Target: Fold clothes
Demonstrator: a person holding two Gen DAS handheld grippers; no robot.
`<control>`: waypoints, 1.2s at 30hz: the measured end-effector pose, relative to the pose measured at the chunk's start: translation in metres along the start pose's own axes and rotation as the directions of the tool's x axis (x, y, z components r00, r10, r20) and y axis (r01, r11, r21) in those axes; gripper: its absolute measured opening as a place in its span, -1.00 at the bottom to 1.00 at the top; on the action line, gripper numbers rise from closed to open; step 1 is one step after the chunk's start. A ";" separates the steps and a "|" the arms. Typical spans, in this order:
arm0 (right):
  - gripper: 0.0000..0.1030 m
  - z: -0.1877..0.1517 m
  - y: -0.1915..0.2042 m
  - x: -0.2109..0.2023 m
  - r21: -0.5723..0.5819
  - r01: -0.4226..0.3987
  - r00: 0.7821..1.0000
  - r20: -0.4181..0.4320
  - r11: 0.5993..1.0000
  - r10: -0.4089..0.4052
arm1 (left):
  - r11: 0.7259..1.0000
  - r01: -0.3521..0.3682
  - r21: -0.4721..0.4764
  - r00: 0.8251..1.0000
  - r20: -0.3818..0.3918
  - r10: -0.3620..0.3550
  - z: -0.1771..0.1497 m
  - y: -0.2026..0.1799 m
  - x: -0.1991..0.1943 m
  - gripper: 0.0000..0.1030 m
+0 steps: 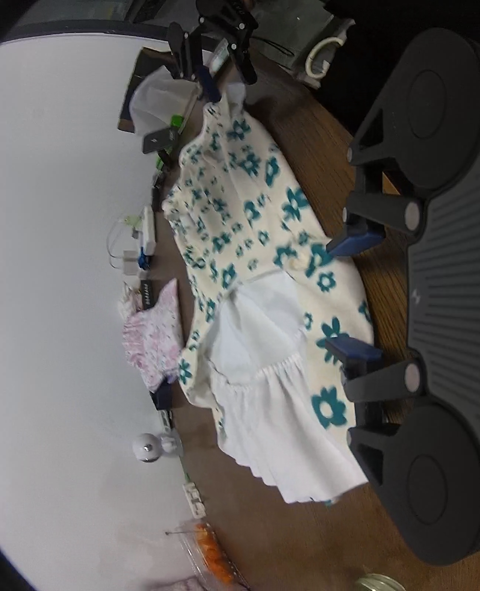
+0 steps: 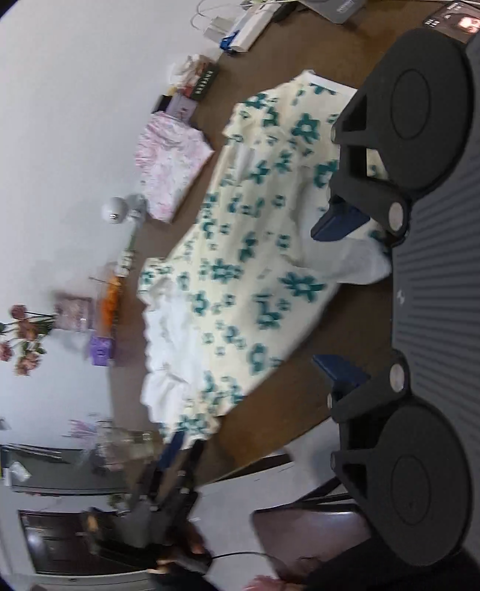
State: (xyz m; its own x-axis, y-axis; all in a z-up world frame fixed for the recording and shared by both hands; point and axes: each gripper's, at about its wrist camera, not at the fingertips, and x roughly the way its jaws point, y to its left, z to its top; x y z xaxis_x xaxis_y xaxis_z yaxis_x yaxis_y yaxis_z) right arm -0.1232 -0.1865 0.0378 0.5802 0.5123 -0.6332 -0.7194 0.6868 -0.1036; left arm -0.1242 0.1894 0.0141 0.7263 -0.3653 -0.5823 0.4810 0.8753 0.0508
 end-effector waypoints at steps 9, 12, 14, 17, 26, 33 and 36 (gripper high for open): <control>-0.97 -0.025 -0.036 0.020 0.167 0.025 1.000 -0.007 0.986 -0.025 | 0.997 0.033 0.072 0.999 -0.016 -0.031 0.003 0.007 0.022 -0.91; -0.99 -0.025 -0.037 0.016 0.164 -0.026 1.000 -0.010 0.986 0.028 | 0.997 0.054 0.054 0.999 -0.005 -0.054 0.000 0.009 0.013 -0.94; -1.00 -0.026 -0.035 0.002 0.155 -0.104 0.994 -0.008 0.982 0.107 | 0.997 0.065 0.029 0.997 0.028 -0.066 -0.002 0.011 -0.002 -0.96; -1.00 -0.022 -0.042 -0.022 0.172 -0.189 0.982 0.046 0.967 0.183 | 0.998 0.055 -0.013 0.995 0.086 -0.053 0.001 0.017 -0.018 -0.97; -0.98 0.040 -0.107 0.042 0.195 -0.022 0.999 -0.033 0.981 0.029 | 0.999 0.001 -0.033 0.995 0.095 0.002 0.067 0.067 0.049 -0.97; -0.38 0.039 -0.113 0.052 0.167 0.186 0.982 -0.016 0.968 -0.186 | 0.974 -0.115 -0.194 0.993 -0.005 0.116 0.058 0.092 0.050 -0.60; -0.18 0.024 -0.107 0.009 0.148 0.056 0.997 0.049 0.987 -0.064 | 0.978 -0.061 -0.197 0.994 0.075 0.077 0.040 0.087 0.010 -0.07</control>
State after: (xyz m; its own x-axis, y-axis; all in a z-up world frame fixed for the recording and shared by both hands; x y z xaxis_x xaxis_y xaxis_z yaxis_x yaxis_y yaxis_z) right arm -0.0321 -0.2435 0.0616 0.6429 0.4921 -0.5870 -0.6216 0.7829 -0.0245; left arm -0.0553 0.2491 0.0452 0.7959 -0.3193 -0.5145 0.3293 0.9413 -0.0747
